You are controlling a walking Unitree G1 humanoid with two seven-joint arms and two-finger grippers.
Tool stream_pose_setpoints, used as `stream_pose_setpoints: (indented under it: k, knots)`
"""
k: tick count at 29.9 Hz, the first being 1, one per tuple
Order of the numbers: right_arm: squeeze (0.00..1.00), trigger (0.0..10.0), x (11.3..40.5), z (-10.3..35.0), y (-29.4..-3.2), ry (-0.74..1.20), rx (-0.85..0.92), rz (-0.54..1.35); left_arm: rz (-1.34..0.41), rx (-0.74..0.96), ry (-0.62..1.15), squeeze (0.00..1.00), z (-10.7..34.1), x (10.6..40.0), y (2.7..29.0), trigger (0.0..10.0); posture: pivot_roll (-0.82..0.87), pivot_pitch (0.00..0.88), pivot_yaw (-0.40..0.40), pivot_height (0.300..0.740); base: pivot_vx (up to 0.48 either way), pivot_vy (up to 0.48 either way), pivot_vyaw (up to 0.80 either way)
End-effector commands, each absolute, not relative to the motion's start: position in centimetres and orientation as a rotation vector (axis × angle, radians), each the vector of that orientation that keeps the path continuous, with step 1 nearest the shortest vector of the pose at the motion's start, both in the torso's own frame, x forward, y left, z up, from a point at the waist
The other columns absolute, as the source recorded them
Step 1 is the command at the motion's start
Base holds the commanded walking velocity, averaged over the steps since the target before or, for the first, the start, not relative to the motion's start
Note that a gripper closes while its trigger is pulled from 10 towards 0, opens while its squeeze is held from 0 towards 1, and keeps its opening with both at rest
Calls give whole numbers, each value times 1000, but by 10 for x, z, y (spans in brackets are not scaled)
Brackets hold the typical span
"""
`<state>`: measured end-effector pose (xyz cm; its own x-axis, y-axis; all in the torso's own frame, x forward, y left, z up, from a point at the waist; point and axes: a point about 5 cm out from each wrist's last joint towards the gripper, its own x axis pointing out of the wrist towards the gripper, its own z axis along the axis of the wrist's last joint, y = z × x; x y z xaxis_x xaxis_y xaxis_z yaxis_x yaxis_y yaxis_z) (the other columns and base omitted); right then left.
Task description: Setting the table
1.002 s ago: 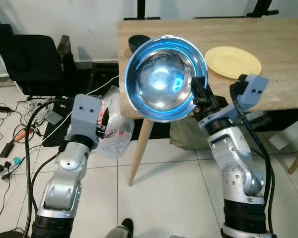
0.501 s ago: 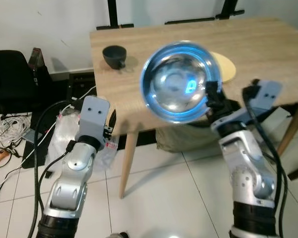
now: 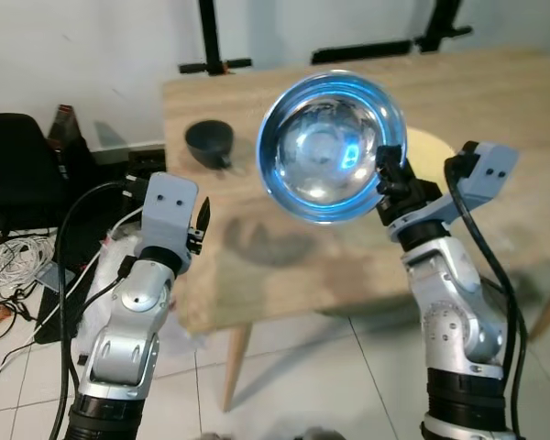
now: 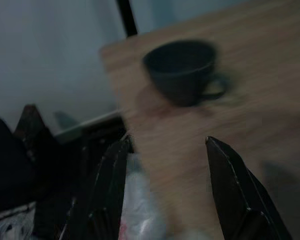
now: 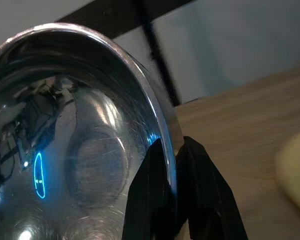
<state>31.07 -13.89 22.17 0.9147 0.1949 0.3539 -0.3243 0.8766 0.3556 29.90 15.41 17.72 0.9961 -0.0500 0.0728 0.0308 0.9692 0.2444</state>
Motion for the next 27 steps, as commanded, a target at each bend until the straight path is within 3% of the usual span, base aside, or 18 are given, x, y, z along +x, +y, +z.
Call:
stream_pose_setpoints:
  k: [1, 11, 15, 23, 24, 27]
  knots:
    - [0, 10000, 309, 221, -141, -318, 432, 285, -48, 248, -72, 0, 176, 298, 152, 10000, -73, 39, 49, 740, 0, 0, 0]
    - [0, 10000, 311, 208, -141, -207, 448, 325, -138, 277, -94, 0, 186, 297, 162, 10000, -64, 47, 43, 740, 0, 0, 0]
    - [0, 10000, 315, 203, -147, -136, 482, 327, -325, 312, -114, 0, 205, 295, 177, 10000, -59, 53, 38, 740, 0, 0, 0]
    - [0, 10000, 328, 200, -151, -9, 559, 342, -523, 330, -118, 0, 225, 287, 182, 10000, -56, 70, 36, 740, 0, 0, 0]
    - [0, 10000, 338, 196, -146, 128, 569, 411, -626, 362, -110, 0, 234, 281, 186, 10000, -56, 70, 36, 740, 0, 0, 0]
    - [0, 10000, 344, 200, -141, 200, 486, 531, -667, 386, -110, 0, 243, 277, 191, 10000, -56, 87, 23, 740, 0, 0, 0]
